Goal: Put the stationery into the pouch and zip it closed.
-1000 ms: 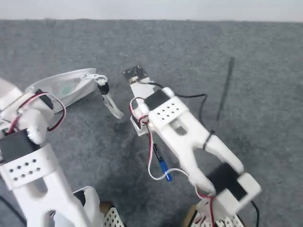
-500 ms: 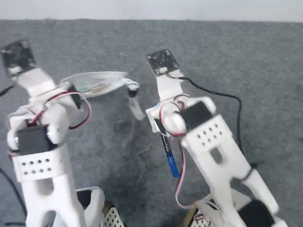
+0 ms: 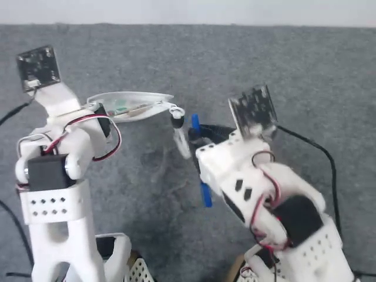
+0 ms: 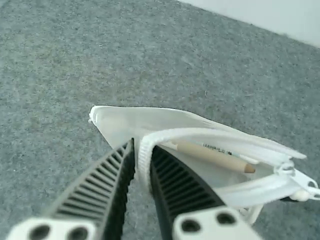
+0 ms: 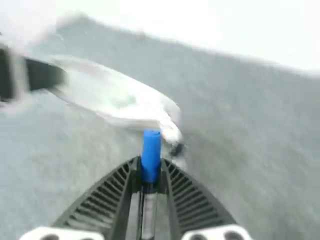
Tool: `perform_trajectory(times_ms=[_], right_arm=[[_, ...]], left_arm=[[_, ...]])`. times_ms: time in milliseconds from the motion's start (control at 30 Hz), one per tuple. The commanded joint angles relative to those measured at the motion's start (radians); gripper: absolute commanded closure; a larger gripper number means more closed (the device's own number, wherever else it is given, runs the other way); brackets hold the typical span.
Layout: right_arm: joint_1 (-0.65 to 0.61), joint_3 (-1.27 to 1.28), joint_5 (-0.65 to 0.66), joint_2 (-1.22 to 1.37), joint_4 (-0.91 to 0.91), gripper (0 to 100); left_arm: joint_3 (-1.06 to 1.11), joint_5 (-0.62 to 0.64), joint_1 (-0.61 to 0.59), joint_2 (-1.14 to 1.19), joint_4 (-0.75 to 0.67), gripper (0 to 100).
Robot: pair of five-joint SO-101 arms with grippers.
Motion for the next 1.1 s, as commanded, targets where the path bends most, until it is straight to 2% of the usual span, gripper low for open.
perform_trajectory(times_ms=[0, 133, 233, 400, 700, 833, 1067], right_arm=[[-0.042, 0.008, -0.014, -0.076, -0.077, 99.3], [-0.056, 0.014, -0.147, -0.117, -0.151, 99.3], [-0.056, 0.014, -0.192, -0.127, -0.206, 99.3], [-0.054, 0.034, -0.193, -0.130, -0.314, 99.3], [-0.053, 0.232, -0.189, -0.133, -0.748, 99.3], [-0.050, 0.273, -0.189, -0.128, -0.886, 99.3], [0.044, 0.302, -0.193, -0.124, -1.063, 99.3]], left_arm=[[-0.035, -0.009, 0.006, -0.012, -0.003, 99], [-0.030, -0.009, 0.006, -0.012, 0.000, 99], [-0.013, -0.009, 0.006, -0.014, -0.006, 99], [-0.013, -0.009, 0.005, -0.014, -0.003, 99], [-0.013, -0.009, 0.000, -0.014, 0.000, 99], [-0.013, -0.009, 0.000, -0.014, 0.000, 99], [-0.012, -0.009, 0.000, -0.014, 0.000, 99]])
